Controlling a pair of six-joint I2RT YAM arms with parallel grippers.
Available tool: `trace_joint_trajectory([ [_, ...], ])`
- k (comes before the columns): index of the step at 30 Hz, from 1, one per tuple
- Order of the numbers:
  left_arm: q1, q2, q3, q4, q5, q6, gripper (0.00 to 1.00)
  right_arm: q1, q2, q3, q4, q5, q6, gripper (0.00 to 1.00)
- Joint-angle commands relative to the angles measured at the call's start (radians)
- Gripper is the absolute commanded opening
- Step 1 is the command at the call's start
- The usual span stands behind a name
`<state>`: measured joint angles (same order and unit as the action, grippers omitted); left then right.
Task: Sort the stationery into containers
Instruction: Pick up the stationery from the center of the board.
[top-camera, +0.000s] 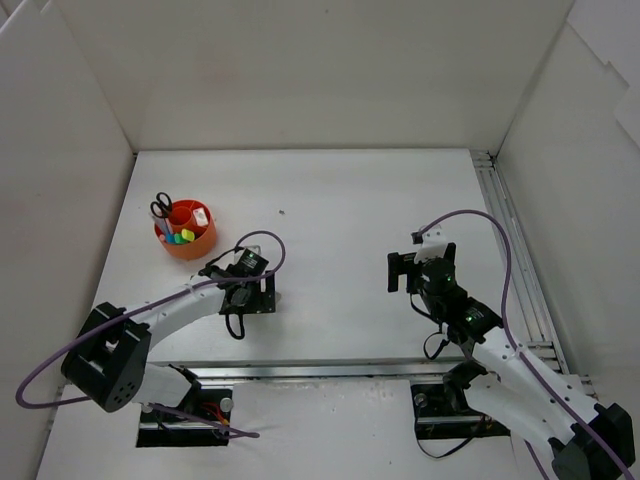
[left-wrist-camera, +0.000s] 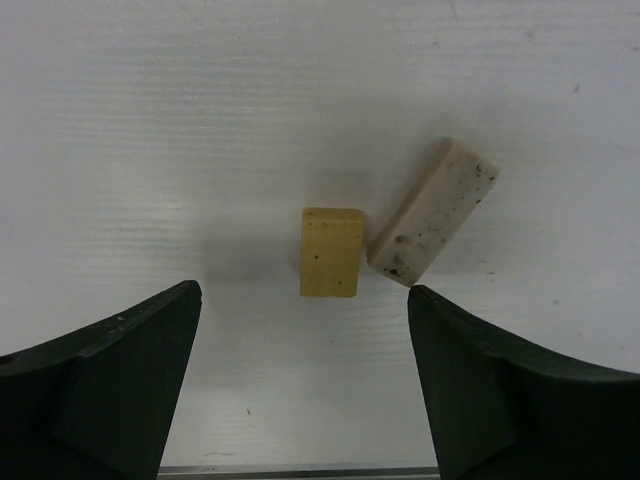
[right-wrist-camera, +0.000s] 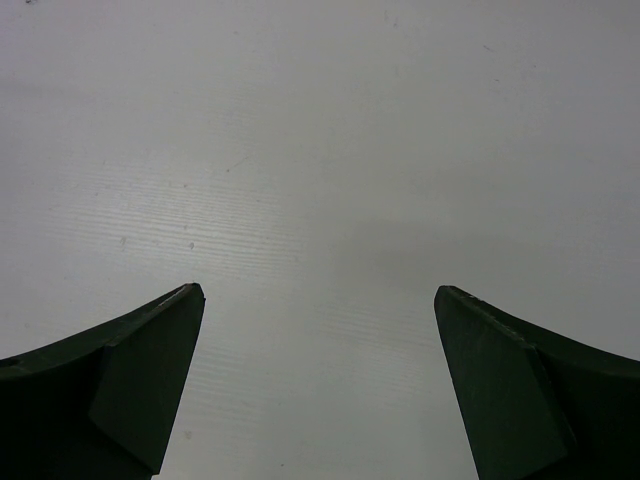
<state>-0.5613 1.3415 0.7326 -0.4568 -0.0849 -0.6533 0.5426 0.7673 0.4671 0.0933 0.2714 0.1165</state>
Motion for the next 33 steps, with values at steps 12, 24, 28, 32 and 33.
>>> trace_joint_trajectory([
  [12, -0.02, 0.082, 0.031, 0.026, -0.038, -0.02, 0.38, -0.007, 0.001, 0.005, 0.057, 0.006, 0.02, 0.98],
  [24, -0.02, 0.197, 0.088, 0.04, -0.024, 0.003, 0.14, -0.007, -0.011, 0.001, 0.056, 0.022, 0.018, 0.98],
  [28, -0.02, 0.208, 0.116, 0.014, -0.036, 0.001, 0.01, -0.007, -0.008, 0.001, 0.057, 0.025, 0.018, 0.98],
  [32, -0.02, 0.188, 0.134, -0.032, -0.07, -0.005, 0.0, -0.004, -0.008, 0.001, 0.059, 0.025, 0.018, 0.98],
  [33, -0.02, 0.18, 0.137, -0.037, -0.079, -0.006, 0.0, -0.006, -0.01, 0.001, 0.059, 0.025, 0.017, 0.98],
])
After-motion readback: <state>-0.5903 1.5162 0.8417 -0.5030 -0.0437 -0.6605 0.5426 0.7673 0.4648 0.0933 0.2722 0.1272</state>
